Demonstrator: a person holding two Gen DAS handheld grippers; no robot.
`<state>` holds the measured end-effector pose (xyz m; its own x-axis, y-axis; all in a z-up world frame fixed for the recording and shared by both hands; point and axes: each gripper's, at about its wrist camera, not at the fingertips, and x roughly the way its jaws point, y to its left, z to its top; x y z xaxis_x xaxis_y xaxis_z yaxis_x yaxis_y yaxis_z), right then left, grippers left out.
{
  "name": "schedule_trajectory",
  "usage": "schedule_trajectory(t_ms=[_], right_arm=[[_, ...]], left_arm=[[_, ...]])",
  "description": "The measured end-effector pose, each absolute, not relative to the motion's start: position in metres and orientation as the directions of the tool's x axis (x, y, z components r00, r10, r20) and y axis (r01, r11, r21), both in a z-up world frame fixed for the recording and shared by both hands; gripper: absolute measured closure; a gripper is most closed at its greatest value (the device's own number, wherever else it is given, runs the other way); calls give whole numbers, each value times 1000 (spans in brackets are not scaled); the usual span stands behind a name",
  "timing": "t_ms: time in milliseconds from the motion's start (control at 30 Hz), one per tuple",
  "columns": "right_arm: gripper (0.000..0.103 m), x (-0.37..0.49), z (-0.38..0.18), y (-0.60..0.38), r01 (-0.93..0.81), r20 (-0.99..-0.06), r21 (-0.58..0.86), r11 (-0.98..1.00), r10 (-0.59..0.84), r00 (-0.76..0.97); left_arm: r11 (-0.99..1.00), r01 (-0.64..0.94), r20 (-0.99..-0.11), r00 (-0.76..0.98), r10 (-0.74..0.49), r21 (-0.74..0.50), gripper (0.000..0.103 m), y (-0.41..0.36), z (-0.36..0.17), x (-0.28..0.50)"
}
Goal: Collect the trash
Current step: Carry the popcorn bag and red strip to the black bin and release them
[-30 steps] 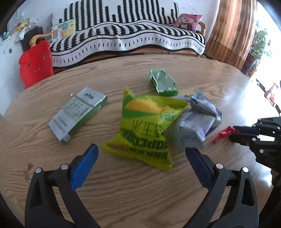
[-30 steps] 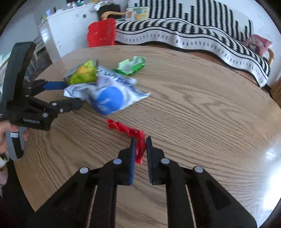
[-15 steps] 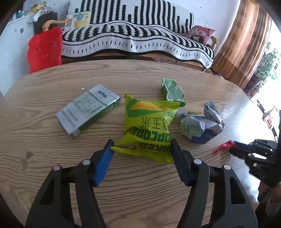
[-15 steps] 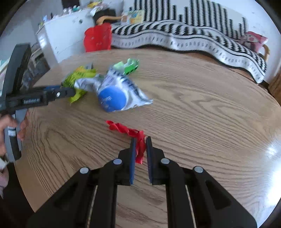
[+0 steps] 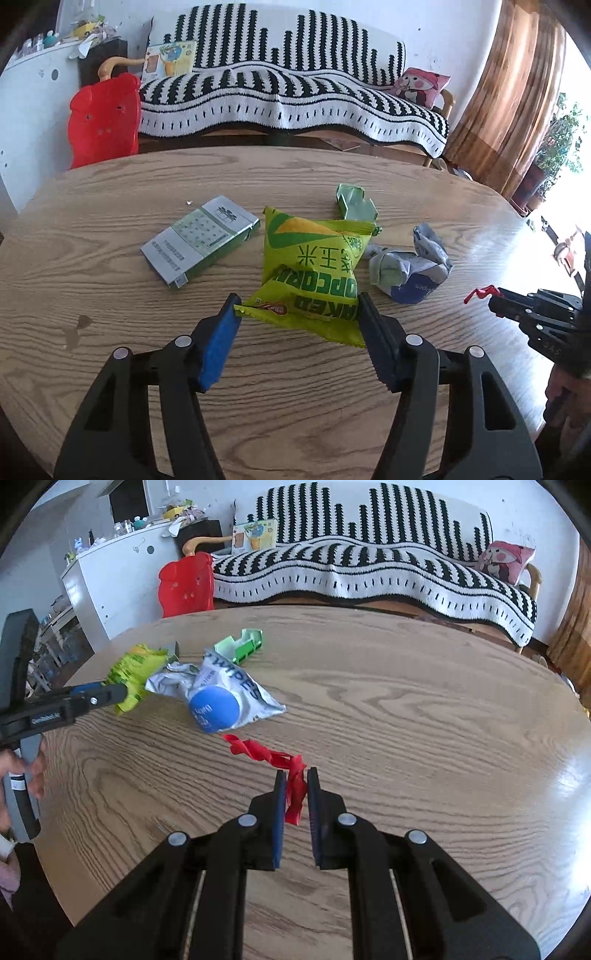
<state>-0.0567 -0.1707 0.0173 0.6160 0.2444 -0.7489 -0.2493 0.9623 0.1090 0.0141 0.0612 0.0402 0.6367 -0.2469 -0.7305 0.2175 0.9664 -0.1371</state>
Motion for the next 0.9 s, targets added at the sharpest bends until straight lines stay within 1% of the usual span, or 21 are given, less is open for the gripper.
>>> schedule_trajectory(t_ms=[133,667,800,900], right_arm=[[91,-54,16,-172,-248,-753,127,961,256,606],[91,-48,12,-170,-253,-769,124,960,254,586],[91,-47,13,-170,-256,-772,138,957,266,578],[91,-49,24,-173,-243,-756,180,953,293,586]], left_arm=[[968,213,-734,635,-240,-132,41,65,40,11],[965,224,-742,623,-248,-135,41,65,39,13],[964,226,-730,634,-255,-140,41,65,42,13],[959,238,-710,648,-277,-156,41,61,50,8]])
